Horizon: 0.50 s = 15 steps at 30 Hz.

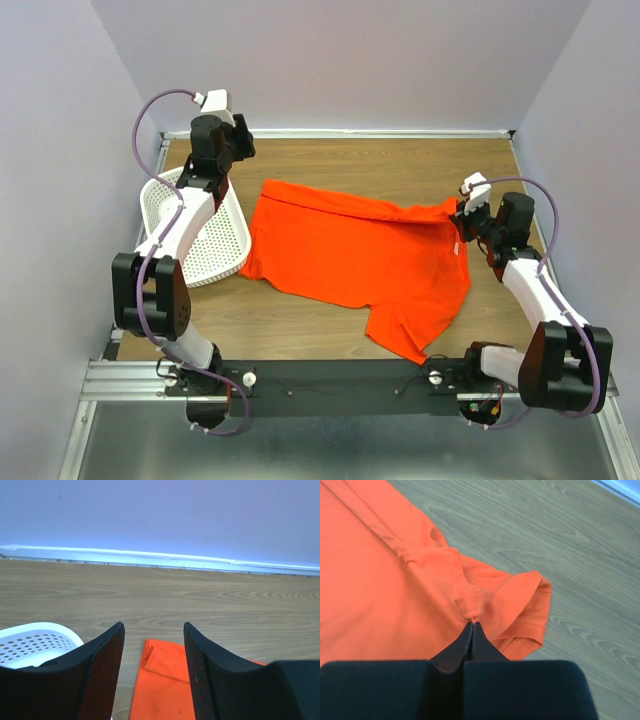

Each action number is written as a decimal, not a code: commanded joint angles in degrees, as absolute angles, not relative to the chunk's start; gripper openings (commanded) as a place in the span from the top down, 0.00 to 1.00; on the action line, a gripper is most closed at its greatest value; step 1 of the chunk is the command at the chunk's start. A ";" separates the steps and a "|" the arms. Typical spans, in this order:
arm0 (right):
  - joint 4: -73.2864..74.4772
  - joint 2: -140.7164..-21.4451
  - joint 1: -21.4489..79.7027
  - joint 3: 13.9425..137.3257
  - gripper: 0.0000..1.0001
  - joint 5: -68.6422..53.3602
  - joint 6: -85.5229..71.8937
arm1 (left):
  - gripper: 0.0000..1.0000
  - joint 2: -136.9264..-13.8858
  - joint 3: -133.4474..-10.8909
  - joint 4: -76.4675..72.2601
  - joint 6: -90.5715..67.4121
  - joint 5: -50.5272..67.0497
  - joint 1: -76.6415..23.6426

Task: Fold and stack the t-shirts
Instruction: Fold the tshirt

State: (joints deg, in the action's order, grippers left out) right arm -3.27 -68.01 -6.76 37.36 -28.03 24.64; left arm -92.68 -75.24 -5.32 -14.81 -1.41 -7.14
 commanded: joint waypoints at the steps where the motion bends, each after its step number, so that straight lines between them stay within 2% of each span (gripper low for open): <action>1: -0.80 -65.48 -7.21 35.95 0.99 -30.32 27.59 | 0.41 -88.25 -72.25 -5.36 -14.24 -0.35 -6.68; 12: 2.46 -66.27 -7.21 33.75 0.99 -28.30 31.73 | 0.38 -69.63 -60.65 -7.56 -17.93 4.04 -6.50; 15: 3.25 -67.06 -7.21 32.96 0.94 -27.25 32.87 | 0.38 -65.31 -57.83 -6.59 -18.28 5.27 -6.42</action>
